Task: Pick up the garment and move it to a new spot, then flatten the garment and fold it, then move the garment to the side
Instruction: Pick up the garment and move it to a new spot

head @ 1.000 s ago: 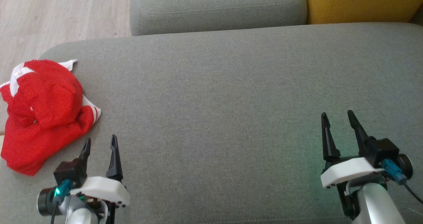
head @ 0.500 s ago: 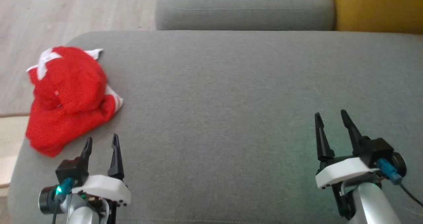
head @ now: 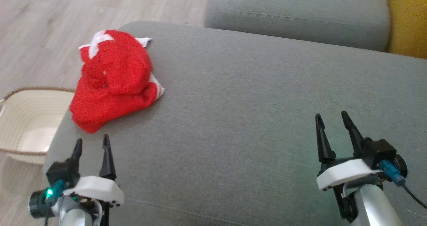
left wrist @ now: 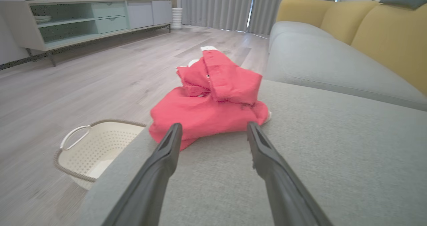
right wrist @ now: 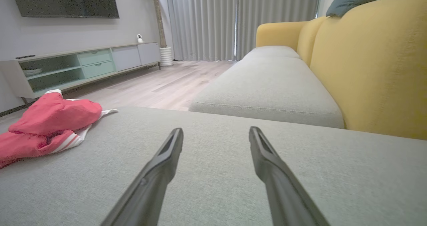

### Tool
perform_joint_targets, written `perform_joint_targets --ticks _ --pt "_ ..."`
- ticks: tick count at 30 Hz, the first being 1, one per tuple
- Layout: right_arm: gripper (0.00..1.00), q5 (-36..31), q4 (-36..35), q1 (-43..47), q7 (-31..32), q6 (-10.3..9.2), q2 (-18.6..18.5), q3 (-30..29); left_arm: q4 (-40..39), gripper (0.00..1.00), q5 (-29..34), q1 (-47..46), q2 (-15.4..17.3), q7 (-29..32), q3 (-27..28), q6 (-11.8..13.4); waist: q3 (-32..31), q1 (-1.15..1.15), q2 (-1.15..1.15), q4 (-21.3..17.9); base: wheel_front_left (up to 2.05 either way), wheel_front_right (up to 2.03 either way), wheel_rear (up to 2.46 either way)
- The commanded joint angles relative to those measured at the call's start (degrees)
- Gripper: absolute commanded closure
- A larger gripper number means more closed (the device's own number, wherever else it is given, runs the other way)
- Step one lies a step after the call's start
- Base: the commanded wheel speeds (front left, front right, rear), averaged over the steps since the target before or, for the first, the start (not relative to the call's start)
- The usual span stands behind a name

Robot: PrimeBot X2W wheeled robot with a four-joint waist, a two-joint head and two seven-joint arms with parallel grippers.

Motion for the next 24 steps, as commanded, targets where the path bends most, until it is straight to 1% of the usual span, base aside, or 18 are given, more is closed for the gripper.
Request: perform_joint_targets --ticks 1,3,16,24 --pt "0.0 0.5 -1.7 -2.4 -0.6 0.43 -0.3 1.4 -1.7 0.0 0.4 -3.2 1.3 -0.7 2.6 -0.1 0.1 0.0 0.0 2.5 0.0 0.0 0.0" --pt "0.0 0.7 -1.8 -2.4 -0.6 0.43 -0.3 1.5 -2.4 0.0 0.3 -3.3 1.4 -0.7 2.9 -0.5 0.2 0.0 0.0 3.9 0.0 0.0 0.0" --pt "0.0 0.7 -1.6 -2.5 -0.6 0.43 -0.3 1.8 -1.3 0.0 1.1 -2.5 1.5 -0.7 5.5 0.2 0.4 0.0 0.0 12.0 0.0 0.0 0.0" --pt "0.0 0.4 -1.3 -2.8 -0.6 0.43 -0.3 2.3 -1.3 0.0 1.0 -1.6 1.4 -0.7 6.4 0.3 0.6 0.0 0.0 14.1 0.0 0.0 0.0"
